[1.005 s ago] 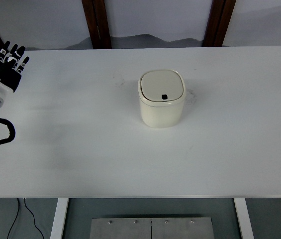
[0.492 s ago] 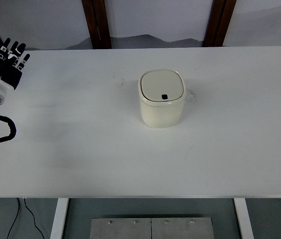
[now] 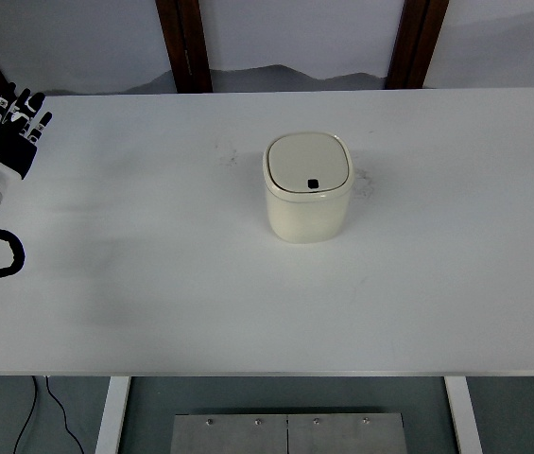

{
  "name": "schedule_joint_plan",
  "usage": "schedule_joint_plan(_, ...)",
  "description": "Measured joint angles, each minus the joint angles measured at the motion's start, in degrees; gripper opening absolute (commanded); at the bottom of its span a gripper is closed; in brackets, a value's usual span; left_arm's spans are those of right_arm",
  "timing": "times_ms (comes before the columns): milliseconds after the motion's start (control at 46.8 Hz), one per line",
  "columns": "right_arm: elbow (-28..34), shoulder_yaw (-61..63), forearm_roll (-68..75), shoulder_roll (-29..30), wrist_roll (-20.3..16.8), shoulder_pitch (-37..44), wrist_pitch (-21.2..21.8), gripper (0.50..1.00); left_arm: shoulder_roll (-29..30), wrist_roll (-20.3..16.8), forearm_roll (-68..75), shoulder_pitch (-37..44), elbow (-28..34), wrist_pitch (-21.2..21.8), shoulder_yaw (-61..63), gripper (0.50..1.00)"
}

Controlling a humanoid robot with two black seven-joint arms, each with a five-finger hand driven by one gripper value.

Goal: Open trash can

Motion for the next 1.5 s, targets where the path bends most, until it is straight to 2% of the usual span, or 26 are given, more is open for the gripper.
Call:
schedule_joint_plan(214,0.0,0.0,0.0,0.0,0.01,0.01,0.0,0.991,0.9,0.33,0.31,-3.0,-0.96,0.41,1.76,1.0)
schedule_joint_plan(428,0.0,0.0,0.01,0.0,0.02,0.01,0.0,0.991,1.67,0.73,1.09,-11.35,-3.79,4.97,15.86,1.0)
schedule_joint_plan(641,-0.01,0.0,0.01,0.0,0.0,-0.01,0.0,0.991,5.45,1.0,1.08,-19.17,-13.09,5.42,25.86,1.0)
schedule_joint_plan(898,0.0,0.0,-0.01,-0.01,0.0,0.01,0.0,0.991,5.53,1.23,1.99,-33.43,-20.91,5.34,48.14,1.0)
schedule_joint_plan(1197,-0.01,0.0,0.0,0.0,0.0,0.0,0.0,0.991,3.75,9.58,18.61,-41.43,-25.2,4.46,51.91,1.0)
schedule_joint_plan(1390,0.0,0.0,0.0,0.0,0.01,0.01,0.0,0.991,0.99,10.98,26.39,-44.65,-27.47,3.1,52.06,1.0)
schedule_joint_plan(1496,-0.02,0.0,0.0,0.0,0.0,-0.01,0.0,0.991,-0.48,13.5,29.57,-46.54,-29.9,1.17,52.1,1.0)
